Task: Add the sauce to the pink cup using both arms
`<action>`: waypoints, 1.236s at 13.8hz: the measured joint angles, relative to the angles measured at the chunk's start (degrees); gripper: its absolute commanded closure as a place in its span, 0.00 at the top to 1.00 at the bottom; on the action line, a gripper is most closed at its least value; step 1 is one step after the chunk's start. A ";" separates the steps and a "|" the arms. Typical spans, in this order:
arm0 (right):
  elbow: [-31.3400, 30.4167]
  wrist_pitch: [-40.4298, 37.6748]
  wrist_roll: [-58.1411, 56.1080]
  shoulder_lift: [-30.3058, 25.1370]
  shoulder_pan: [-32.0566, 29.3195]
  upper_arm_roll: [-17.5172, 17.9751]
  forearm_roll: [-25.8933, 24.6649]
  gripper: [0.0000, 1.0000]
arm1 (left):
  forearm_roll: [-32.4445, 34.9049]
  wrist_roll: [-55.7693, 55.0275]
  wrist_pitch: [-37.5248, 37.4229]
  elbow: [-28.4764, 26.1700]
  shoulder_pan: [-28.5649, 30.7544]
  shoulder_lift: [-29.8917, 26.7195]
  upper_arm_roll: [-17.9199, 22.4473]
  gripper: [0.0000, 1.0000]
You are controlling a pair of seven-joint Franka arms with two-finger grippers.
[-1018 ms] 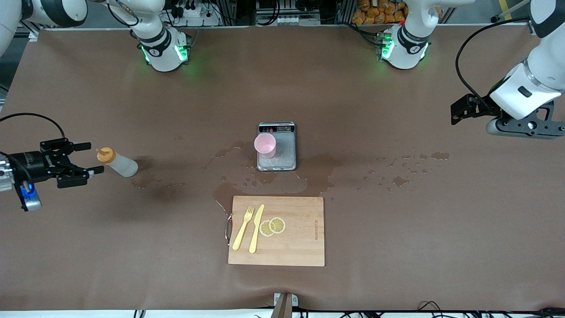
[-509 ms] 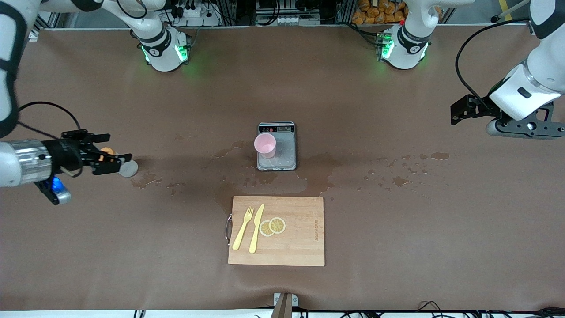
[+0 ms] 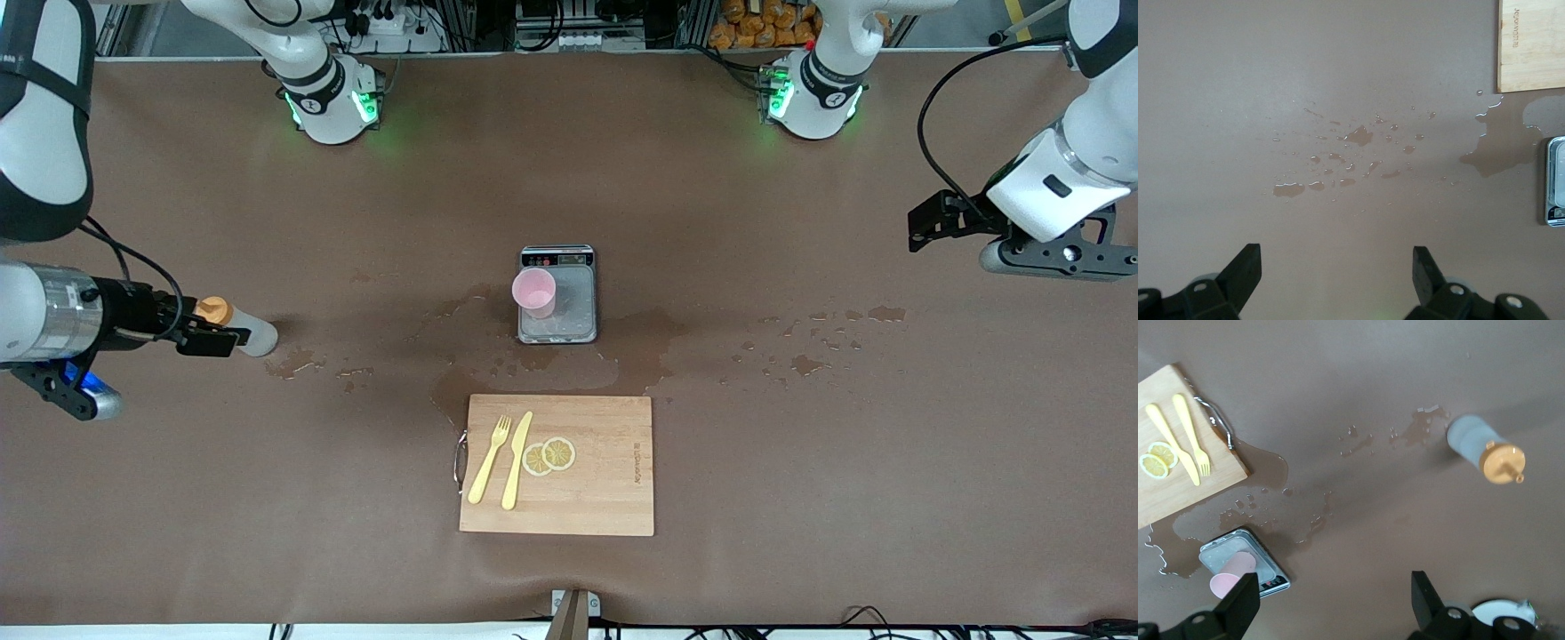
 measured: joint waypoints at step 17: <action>-40.16 26.88 -12.16 -23.59 1.00 -0.35 -1.13 1.00 | 0.00 0.00 0.00 1.27 -0.34 0.00 -0.27 1.00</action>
